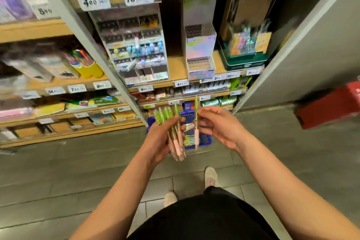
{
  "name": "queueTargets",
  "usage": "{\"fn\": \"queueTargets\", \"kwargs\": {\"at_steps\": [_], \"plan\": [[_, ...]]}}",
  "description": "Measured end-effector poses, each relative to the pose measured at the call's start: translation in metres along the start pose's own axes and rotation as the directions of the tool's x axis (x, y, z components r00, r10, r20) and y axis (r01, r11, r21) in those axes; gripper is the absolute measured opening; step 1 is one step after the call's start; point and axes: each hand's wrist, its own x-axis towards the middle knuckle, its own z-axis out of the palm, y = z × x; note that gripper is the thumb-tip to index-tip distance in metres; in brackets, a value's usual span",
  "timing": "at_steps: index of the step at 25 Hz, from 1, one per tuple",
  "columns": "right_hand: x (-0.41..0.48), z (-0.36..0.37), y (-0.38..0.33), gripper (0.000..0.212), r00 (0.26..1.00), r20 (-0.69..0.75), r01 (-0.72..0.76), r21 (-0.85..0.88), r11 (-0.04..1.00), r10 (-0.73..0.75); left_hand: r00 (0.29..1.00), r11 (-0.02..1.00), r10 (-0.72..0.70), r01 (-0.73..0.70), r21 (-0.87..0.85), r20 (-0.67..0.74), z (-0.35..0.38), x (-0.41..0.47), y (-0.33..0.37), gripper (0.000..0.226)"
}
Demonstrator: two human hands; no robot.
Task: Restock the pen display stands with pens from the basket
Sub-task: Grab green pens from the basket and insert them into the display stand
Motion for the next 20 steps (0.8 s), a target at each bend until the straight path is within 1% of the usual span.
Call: {"fn": "queueTargets", "kwargs": {"at_steps": [3,7,10,13,15,17,19,20], "plan": [[0.011,-0.031,-0.029,0.006,1.0,0.016,0.025,-0.058,0.998,-0.024,0.999,0.999,0.038,-0.038,0.007,-0.03,0.038,0.018,0.015,0.017],[0.035,-0.059,-0.056,0.01,0.998,0.05,0.035,-0.13,0.991,-0.028,0.993,0.996,0.087,-0.086,0.015,-0.076,0.075,0.038,0.022,0.017],[0.049,-0.064,-0.068,0.011,0.997,0.073,0.006,-0.123,0.992,0.003,0.986,0.993,0.112,-0.115,-0.012,-0.126,0.088,0.048,0.027,0.021],[0.064,-0.062,-0.081,0.01,0.996,0.088,-0.011,-0.104,0.995,0.02,0.978,0.991,0.132,-0.136,-0.018,-0.16,0.094,0.063,0.039,0.016],[0.077,-0.056,-0.09,0.009,0.995,0.092,-0.022,-0.07,0.997,0.029,0.976,0.987,0.157,-0.161,-0.016,-0.15,0.093,0.076,0.05,0.017],[0.089,-0.052,-0.098,0.009,0.997,0.074,-0.025,-0.06,0.998,0.03,0.978,0.984,0.177,-0.178,-0.004,-0.109,0.091,0.092,0.06,0.024],[0.104,-0.05,-0.103,0.009,0.999,0.047,-0.023,-0.063,0.998,0.026,0.984,0.986,0.166,-0.165,0.01,-0.071,0.086,0.111,0.068,0.03],[0.113,-0.049,-0.105,0.008,0.999,0.04,-0.026,-0.055,0.998,0.028,0.987,0.989,0.151,-0.151,0.011,-0.057,0.082,0.121,0.073,0.029]]}}
